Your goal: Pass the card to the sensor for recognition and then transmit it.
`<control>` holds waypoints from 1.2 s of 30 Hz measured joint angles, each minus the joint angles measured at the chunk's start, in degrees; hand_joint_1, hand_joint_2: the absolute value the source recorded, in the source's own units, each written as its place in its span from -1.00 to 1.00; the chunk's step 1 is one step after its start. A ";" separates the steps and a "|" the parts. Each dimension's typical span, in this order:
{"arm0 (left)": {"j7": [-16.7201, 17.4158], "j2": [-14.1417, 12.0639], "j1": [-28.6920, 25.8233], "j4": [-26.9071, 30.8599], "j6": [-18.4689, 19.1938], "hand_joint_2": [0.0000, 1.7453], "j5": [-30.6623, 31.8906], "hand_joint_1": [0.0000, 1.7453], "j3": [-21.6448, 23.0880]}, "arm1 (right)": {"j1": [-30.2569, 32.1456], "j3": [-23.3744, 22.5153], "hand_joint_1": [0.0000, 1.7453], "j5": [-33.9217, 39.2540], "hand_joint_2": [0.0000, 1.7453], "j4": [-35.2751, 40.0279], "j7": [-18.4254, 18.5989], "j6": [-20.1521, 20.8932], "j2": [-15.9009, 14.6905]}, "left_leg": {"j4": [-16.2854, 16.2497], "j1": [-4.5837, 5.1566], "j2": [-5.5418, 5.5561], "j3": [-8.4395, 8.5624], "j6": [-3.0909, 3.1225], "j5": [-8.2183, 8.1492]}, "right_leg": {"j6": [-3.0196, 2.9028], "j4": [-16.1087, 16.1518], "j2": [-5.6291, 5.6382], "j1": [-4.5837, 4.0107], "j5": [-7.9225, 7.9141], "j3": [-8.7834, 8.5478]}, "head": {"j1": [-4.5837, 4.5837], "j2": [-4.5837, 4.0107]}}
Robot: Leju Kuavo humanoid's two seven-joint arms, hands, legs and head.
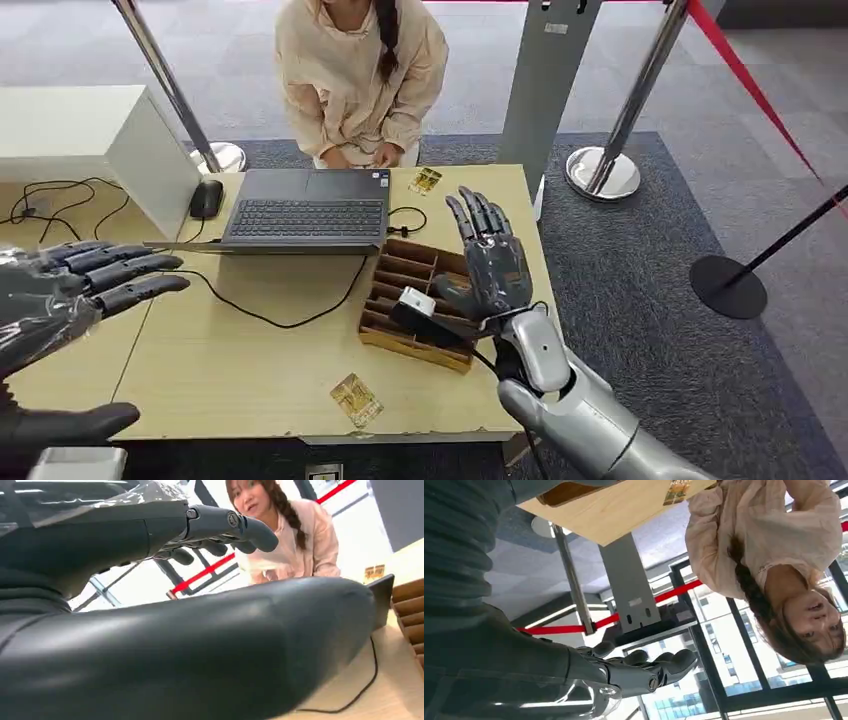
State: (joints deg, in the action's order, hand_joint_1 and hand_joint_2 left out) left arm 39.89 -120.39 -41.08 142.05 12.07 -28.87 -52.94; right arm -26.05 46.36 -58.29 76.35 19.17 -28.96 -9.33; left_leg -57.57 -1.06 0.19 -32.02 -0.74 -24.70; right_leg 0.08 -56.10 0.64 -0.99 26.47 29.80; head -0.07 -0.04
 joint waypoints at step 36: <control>0.02 0.02 -14.04 0.26 7.32 -1.00 8.74 -1.00 -16.59 | 0.04 0.52 -1.00 1.70 1.00 -6.25 -3.85 1.62 3.37 | 0.00 0.00 0.00 -0.03 0.01 0.00 | 0.00 0.00 -0.01 0.00 0.00 0.02 | 0.02 0.00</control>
State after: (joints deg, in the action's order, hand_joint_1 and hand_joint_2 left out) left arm 39.91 -120.36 -55.12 142.31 19.39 -20.13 -69.53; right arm -26.01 46.88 -56.59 70.10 15.32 -27.34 -5.97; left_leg -57.57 -1.06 0.20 -32.05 -0.73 -24.69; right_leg 0.08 -56.10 0.62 -0.99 26.47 29.82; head -0.04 -0.04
